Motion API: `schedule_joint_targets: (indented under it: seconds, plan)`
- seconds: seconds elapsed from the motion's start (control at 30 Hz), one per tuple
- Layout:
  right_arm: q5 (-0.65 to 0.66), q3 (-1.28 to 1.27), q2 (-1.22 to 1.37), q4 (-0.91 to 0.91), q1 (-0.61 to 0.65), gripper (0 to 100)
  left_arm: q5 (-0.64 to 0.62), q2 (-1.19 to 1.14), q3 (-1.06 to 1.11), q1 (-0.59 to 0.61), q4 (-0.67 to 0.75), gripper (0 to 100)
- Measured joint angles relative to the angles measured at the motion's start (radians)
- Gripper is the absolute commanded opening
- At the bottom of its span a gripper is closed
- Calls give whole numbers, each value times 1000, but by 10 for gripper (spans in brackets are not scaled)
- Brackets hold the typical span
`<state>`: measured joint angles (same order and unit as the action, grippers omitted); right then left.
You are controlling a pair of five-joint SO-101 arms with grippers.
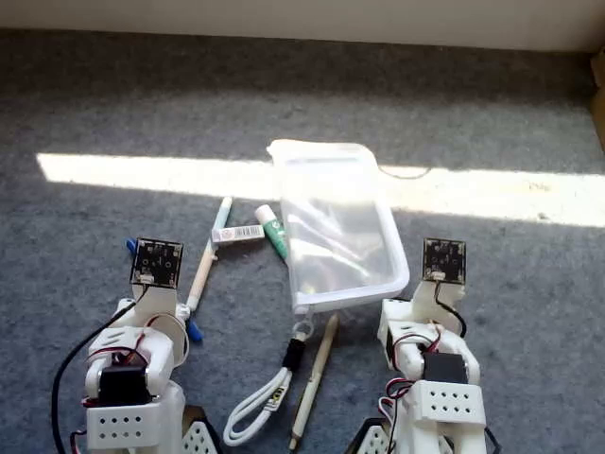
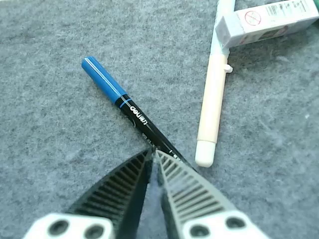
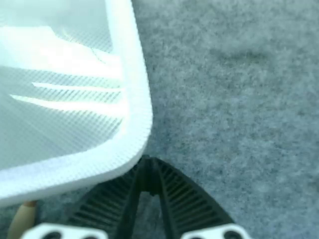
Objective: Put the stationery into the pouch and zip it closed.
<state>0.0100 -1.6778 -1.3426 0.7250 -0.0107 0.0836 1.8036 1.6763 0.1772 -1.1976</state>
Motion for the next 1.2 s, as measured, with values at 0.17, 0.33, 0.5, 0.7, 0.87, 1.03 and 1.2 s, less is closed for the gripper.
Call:
schedule_joint_targets:
  seconds: [0.17,0.33,0.5,0.7,0.87,1.03,1.2]
  plan:
    - [0,0,0,0,0,5,0,0,0,0,0,7]
    - [0,0,0,0,0,5,0,0,0,0,0,7]
    - [0,0,0,0,0,5,0,0,0,0,0,7]
    - [0,0,0,0,0,5,0,0,0,0,0,7]
    - [0,0,0,0,0,5,0,0,0,0,-8,7]
    - [0,0,0,0,0,5,0,0,0,0,-92,7]
    - [0,0,0,0,0,5,0,0,0,0,-95,7]
